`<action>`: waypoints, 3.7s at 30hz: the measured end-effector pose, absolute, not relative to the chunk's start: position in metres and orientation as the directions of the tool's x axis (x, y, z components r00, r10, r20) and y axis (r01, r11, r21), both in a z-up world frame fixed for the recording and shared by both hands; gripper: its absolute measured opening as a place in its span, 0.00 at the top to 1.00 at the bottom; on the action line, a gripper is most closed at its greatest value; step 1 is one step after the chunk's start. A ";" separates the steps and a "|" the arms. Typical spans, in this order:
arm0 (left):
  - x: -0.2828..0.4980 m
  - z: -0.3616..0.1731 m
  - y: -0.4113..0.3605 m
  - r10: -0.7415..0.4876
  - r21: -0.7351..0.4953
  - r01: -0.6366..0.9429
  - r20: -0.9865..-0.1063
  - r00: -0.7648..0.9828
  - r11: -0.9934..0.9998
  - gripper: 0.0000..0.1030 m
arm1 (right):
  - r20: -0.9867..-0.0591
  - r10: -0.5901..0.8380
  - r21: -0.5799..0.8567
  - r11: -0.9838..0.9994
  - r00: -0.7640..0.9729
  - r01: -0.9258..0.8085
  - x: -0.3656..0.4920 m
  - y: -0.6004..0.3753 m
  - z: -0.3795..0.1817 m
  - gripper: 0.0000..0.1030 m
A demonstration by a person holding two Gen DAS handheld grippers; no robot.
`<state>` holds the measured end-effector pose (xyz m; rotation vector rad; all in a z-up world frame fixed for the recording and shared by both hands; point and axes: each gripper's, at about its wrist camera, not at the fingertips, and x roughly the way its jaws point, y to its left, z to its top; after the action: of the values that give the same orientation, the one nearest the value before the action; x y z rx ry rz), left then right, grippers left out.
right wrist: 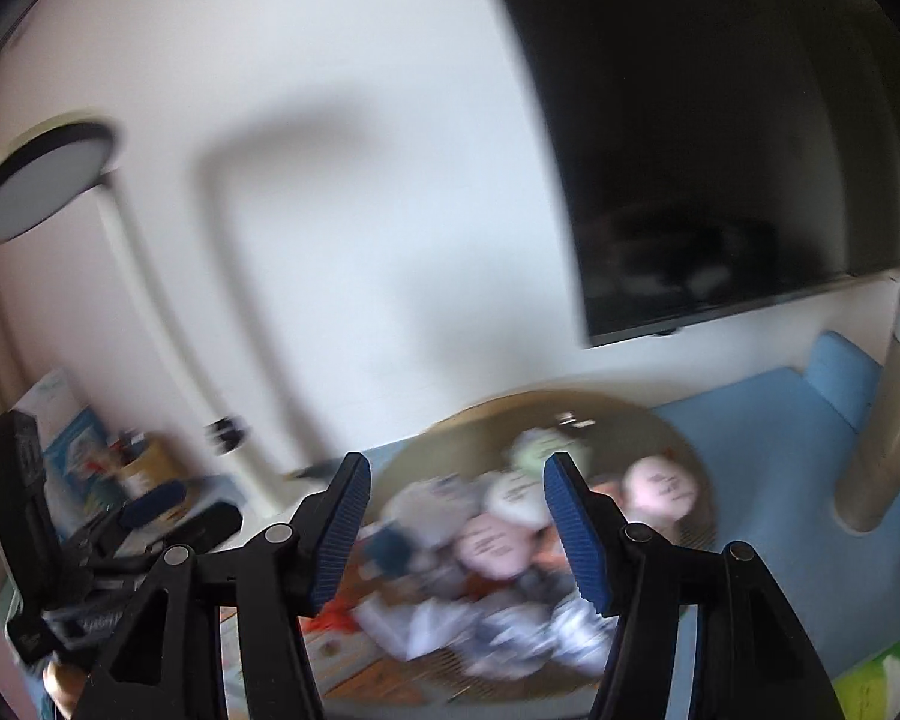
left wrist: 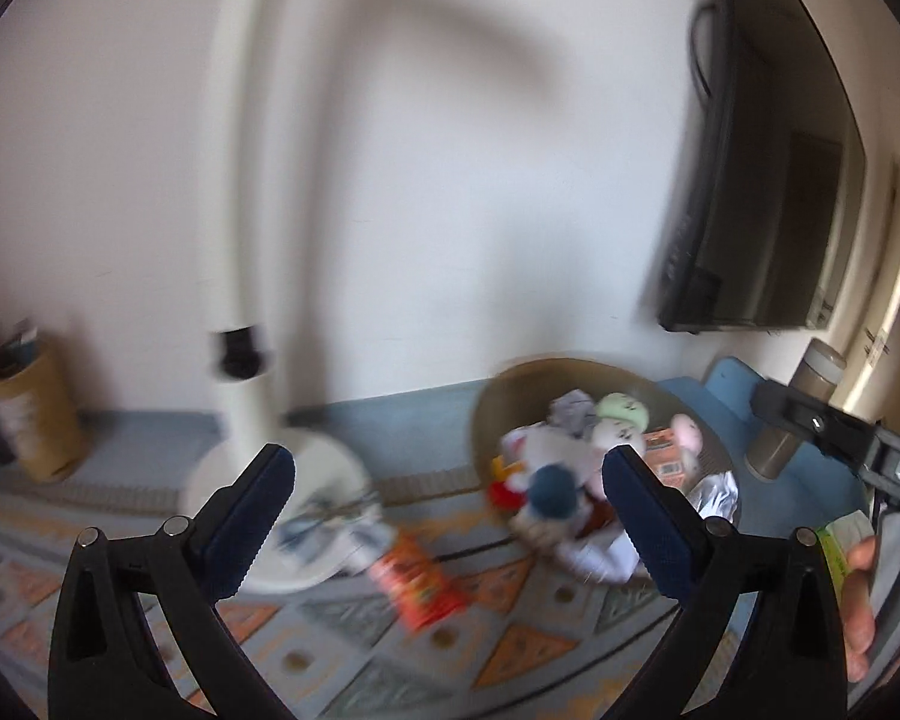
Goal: Organize objects
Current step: 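Move both tools back over the rug toward the snack bag and bow clip, then grasp the plaid bow clip with the left tool while the right tool grasps the orange snack bag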
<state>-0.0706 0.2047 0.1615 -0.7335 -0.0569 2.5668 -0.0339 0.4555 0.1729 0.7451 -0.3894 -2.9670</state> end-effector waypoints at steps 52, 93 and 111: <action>-0.177 0.057 0.167 0.438 -0.118 -0.508 -0.692 -0.574 -0.853 0.01 | -0.746 -0.161 0.216 -0.976 -0.646 -0.006 -0.114 0.303 0.024 0.37; 0.000 0.027 0.082 0.248 -0.272 -0.046 -0.778 -0.578 -0.961 0.52 | -0.800 -0.300 0.341 -0.940 -0.520 0.016 0.033 0.340 0.016 0.62; -0.003 0.020 0.084 0.238 -0.121 -0.241 -0.804 -0.545 -0.963 0.25 | -0.791 -0.193 0.147 -0.981 -0.581 0.126 0.031 0.326 0.026 0.38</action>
<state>-0.0028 0.0844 0.0197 -1.3235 0.0056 2.5448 0.0312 0.3259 0.0260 1.3345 -0.1110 -2.6416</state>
